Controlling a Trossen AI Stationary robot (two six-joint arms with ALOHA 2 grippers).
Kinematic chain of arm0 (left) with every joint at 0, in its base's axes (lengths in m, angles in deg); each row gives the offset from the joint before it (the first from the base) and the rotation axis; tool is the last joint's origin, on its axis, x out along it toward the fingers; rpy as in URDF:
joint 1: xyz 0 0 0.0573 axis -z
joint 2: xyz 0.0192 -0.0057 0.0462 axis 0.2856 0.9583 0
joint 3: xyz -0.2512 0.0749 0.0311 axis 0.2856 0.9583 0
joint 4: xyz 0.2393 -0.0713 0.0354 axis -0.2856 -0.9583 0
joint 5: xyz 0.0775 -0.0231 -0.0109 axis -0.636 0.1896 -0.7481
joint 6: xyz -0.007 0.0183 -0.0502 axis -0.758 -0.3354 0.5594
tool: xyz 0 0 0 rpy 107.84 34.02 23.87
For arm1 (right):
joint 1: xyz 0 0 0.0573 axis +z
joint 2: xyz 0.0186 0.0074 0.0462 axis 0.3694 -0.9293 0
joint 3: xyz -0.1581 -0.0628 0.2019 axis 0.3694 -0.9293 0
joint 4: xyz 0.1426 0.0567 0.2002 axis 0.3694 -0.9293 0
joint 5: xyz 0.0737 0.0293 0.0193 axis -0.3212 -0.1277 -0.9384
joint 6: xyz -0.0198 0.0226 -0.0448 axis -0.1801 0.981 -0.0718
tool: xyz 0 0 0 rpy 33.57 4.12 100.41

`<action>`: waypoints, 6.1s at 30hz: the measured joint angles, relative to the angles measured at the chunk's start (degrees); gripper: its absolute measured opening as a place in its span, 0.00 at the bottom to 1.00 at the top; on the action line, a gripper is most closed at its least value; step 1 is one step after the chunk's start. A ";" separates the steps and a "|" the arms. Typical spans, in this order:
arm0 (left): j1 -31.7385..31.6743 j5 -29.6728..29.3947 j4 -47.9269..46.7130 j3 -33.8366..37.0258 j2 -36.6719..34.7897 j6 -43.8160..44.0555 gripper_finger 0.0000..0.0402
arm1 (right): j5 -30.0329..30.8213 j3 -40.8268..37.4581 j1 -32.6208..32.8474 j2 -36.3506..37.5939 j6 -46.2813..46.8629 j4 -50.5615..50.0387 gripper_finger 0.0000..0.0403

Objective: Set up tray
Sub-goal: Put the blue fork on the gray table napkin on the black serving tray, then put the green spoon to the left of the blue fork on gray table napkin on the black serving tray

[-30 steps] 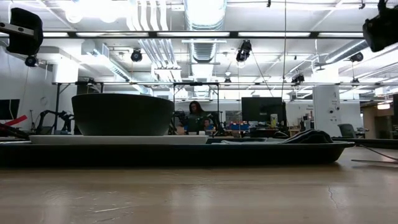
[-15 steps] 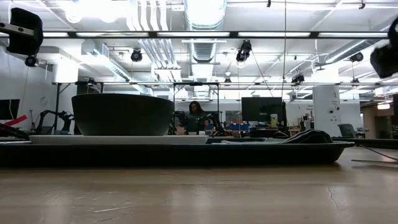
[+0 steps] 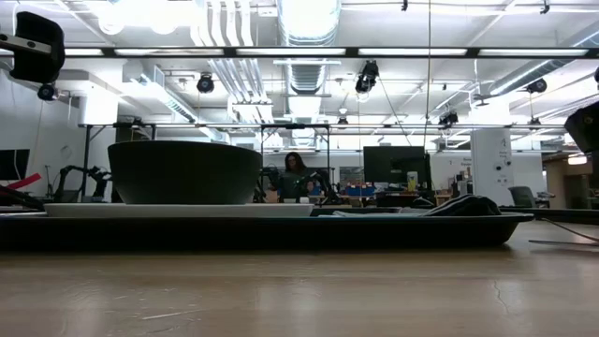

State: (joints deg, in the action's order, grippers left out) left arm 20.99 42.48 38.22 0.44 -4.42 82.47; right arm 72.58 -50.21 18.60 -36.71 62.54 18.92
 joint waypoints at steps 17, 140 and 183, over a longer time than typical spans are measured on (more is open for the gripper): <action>0.00 0.02 0.00 0.00 0.44 0.00 0.18 | 10.14 9.16 -2.61 27.97 18.14 -24.78 0.03; 0.00 0.02 0.00 0.00 0.64 0.00 0.18 | 1.31 41.68 -43.44 -24.02 1.69 -18.36 0.31; 0.00 0.00 0.00 0.00 0.64 0.00 0.18 | 0.20 39.69 -14.28 -16.65 -13.32 -22.95 0.30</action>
State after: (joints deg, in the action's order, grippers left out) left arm 20.99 42.48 38.22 0.44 -3.79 82.47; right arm 72.77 -10.52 4.33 -53.36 49.22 -4.04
